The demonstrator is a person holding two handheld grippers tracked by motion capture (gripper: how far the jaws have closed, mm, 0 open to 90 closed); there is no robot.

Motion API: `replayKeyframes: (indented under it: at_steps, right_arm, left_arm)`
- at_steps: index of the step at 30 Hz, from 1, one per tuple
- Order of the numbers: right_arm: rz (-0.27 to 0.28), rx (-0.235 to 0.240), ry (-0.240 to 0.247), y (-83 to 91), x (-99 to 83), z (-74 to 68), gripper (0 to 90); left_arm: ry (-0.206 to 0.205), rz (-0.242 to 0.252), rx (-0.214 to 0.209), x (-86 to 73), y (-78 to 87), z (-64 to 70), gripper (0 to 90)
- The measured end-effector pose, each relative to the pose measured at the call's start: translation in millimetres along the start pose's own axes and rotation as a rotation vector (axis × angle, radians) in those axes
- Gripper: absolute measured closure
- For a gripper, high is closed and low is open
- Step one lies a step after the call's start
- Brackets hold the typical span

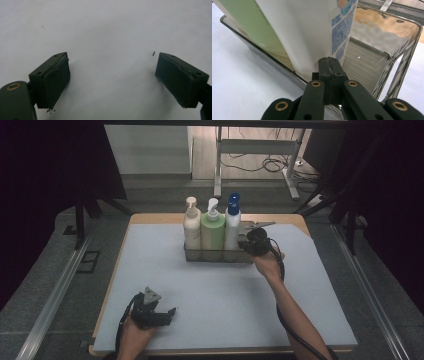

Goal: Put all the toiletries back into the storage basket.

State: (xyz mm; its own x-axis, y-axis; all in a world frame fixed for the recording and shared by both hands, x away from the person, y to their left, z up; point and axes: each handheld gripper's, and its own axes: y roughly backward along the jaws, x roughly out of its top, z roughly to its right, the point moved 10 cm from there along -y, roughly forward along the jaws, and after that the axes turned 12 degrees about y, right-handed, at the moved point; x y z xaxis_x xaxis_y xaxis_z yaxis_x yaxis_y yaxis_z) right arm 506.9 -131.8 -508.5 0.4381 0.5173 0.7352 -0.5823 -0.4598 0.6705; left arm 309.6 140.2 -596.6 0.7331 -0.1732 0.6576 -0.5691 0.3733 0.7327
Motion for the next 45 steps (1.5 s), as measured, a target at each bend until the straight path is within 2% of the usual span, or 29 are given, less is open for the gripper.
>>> replayKeyframes:
  at_steps: [11, 12, 15, 25, 37, 45]
  right_arm:
    - [0.009, 0.016, -0.003, 0.4, -1.0, -1.0, 89.0]
    - [0.008, 0.01, -0.001, 0.6, -1.3, 0.1, 84.6]
    - [0.004, 0.005, -0.001, 1.2, -2.1, 1.6, 82.3]
    - [0.013, -0.023, 0.009, 7.7, -5.2, 7.9, 56.1]
    - [0.045, -0.002, 0.026, 22.5, -5.7, 6.7, 37.1]
    - [0.071, 0.038, 0.015, 34.4, -7.1, 4.2, 25.8]
  left_arm:
    - [0.0, 0.0, 0.0, 0.0, 0.0, 0.1, 12.1]
    - [0.0, 0.0, 0.0, 0.0, 0.0, 0.0, 12.1]
    - [0.0, 0.0, 0.0, 0.0, 0.0, 0.0, 12.1]
    - [0.001, 0.001, -0.001, 0.0, 0.0, 0.2, 12.1]
    - [0.0, 0.001, -0.001, 0.0, 0.0, 0.1, 12.1]
    - [0.0, 0.002, -0.001, 0.0, 0.0, 0.1, 12.1]
